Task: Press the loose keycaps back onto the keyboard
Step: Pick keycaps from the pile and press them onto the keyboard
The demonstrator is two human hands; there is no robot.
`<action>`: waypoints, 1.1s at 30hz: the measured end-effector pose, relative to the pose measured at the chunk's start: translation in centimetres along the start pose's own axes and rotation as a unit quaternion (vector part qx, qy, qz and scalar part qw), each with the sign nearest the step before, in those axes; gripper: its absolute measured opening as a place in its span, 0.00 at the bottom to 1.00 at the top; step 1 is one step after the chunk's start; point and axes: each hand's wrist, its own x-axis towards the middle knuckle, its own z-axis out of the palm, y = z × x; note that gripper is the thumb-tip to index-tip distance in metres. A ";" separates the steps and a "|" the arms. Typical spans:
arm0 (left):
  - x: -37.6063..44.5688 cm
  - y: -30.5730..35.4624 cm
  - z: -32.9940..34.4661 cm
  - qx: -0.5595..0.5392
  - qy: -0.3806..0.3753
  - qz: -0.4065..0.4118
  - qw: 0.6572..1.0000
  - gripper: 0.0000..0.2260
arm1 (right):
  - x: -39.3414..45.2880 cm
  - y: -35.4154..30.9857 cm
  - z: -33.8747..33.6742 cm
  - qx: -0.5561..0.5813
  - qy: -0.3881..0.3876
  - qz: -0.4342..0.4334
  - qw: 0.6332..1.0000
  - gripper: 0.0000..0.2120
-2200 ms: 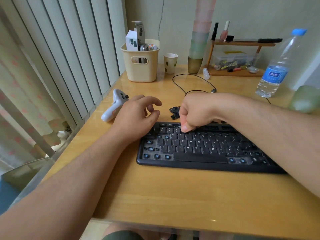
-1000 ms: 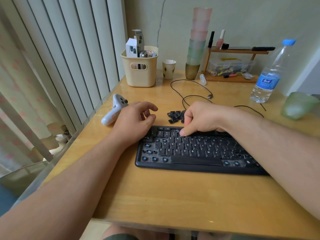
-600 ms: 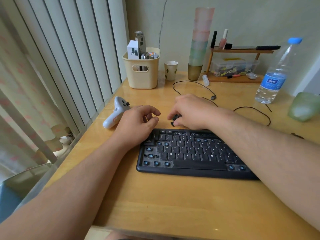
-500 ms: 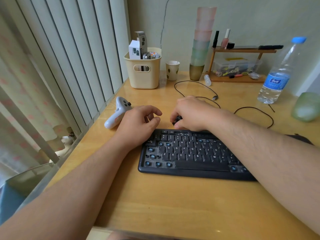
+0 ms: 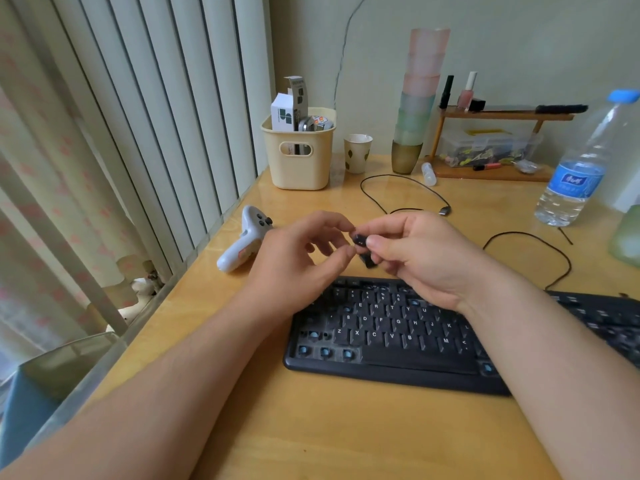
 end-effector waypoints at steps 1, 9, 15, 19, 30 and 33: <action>0.0 0.1 0.0 -0.009 0.006 0.007 1.000 0.09 | -0.1 -0.1 -0.2 0.018 -0.002 0.001 1.000 0.12; -0.3 0.1 0.3 -0.030 0.014 0.008 0.999 0.07 | -0.8 0.6 0.0 0.082 -0.011 0.000 0.997 0.09; -0.4 0.1 0.3 -0.034 0.011 -0.003 0.999 0.06 | -1.1 0.6 0.1 0.069 -0.012 -0.013 0.997 0.08; -0.5 0.0 0.2 -0.030 0.007 -0.006 1.000 0.08 | -1.1 0.7 0.4 0.026 0.011 -0.028 0.999 0.07; 0.0 -0.2 -0.4 -0.095 -0.034 -0.071 0.992 0.04 | -0.9 -1.0 -0.1 -0.326 0.064 -0.148 0.932 0.04; -0.1 0.1 -0.6 -0.116 -0.055 -0.075 0.989 0.06 | -0.9 -2.6 -0.5 -0.412 0.035 -0.148 0.898 0.03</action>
